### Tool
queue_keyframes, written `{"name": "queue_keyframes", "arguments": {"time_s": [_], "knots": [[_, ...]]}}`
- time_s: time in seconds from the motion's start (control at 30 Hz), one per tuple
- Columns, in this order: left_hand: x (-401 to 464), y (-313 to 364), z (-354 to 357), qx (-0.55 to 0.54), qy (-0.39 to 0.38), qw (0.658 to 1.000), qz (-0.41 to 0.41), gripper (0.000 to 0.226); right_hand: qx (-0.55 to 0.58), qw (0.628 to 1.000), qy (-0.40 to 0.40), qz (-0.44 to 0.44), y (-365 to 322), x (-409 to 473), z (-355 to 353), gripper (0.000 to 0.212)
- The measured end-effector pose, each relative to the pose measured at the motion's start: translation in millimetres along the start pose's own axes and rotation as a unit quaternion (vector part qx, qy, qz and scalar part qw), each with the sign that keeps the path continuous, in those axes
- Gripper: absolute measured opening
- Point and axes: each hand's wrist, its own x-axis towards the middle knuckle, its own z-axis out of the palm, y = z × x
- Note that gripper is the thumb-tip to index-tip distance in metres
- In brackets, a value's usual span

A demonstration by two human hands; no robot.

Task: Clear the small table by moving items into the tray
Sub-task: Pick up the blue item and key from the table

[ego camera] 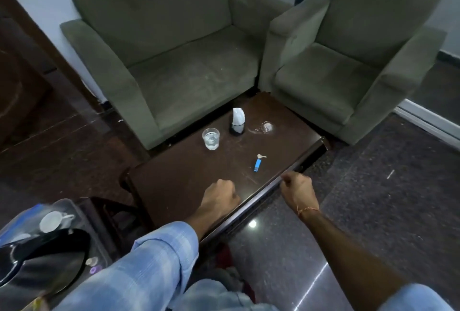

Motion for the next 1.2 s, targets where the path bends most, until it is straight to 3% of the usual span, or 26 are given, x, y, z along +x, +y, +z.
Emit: {"name": "queue_keyframes", "arguments": {"time_s": [0.4,0.6,1.0,1.2], "knots": [[135.8,34.4,-13.0,-0.056,-0.030,0.998,0.020,0.026,-0.072,0.995,-0.056,-0.029,-7.5,127.0,-10.6,0.024],[185.9,37.8,-7.4,-0.115,-0.056,0.992,-0.022,0.026,-0.120,0.983,-0.127,-0.051,-19.4,192.4,-10.6,0.030],[257.7,33.1,64.5,-0.198,-0.077,0.962,-0.169,0.030,-0.225,0.910,-0.329,-0.115,30.8,326.5,105.8,0.027],[317.7,47.9,102.3,-0.197,-0.061,0.963,-0.175,0.037,-0.296,0.877,-0.353,-0.138,64.1,360.8,156.7,0.029]]}}
